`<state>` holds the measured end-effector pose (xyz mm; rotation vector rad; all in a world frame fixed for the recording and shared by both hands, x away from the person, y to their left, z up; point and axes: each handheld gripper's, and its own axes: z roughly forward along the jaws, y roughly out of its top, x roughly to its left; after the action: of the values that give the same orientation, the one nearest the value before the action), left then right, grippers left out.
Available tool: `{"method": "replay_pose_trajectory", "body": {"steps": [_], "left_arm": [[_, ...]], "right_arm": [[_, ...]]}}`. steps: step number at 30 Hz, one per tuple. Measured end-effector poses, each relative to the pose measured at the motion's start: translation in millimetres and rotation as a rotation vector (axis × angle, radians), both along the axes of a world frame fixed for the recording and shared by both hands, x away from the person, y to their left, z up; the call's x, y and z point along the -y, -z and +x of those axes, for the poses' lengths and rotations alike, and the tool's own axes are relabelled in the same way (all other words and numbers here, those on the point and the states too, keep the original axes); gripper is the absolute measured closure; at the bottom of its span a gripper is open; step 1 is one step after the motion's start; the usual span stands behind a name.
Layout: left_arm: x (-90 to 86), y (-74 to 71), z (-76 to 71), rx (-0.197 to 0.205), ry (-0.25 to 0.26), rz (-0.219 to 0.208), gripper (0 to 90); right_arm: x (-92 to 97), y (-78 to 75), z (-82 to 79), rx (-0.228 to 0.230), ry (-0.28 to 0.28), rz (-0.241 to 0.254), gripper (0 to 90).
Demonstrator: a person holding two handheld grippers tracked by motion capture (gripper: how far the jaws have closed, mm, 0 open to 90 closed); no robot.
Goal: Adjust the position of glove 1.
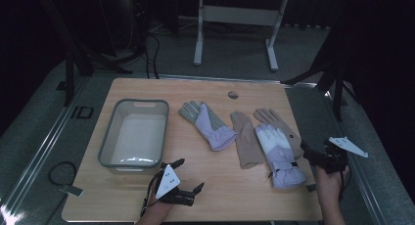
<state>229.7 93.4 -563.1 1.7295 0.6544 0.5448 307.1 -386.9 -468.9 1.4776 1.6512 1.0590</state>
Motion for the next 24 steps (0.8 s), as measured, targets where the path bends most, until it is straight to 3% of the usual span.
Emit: {"method": "replay_pose_trajectory", "body": {"steps": [3, 5, 9, 10, 12, 14, 24], "left_arm": [[0.0, 0.0, 0.3, -0.003, 0.003, -0.002, 0.0], [0.0, 0.0, 0.4, -0.004, 0.004, -0.003, 0.0], [-0.1, 0.0, 0.5, -0.004, 0.005, -0.003, 0.0], [-0.2, 0.0, 0.6, -0.004, 0.005, -0.003, 0.0], [0.0, -0.1, 0.5, -0.003, 0.007, 0.0, 0.0], [0.1, 0.0, 0.1, 0.001, 0.007, 0.001, 0.0], [-0.2, 0.0, 0.3, -0.002, 0.008, -0.004, 0.0]], "right_arm": [[-3.4, -14.0, 5.8, -0.013, -0.053, 0.047, 13.6], [-8.9, -20.7, 8.1, 0.014, -0.058, 0.036, 14.6], [-18.9, -28.6, 12.2, 0.018, -0.122, 0.043, 12.5], [-28.0, -33.3, 13.0, 0.038, -0.155, 0.016, 12.6], [-37.4, -37.6, 15.0, 0.037, -0.185, -0.003, 12.2], [-44.8, -41.3, 20.0, 0.006, -0.25, 0.015, 13.0], [-84.8, -51.1, 46.6, -0.06, -0.373, 0.005, 12.5]]}}
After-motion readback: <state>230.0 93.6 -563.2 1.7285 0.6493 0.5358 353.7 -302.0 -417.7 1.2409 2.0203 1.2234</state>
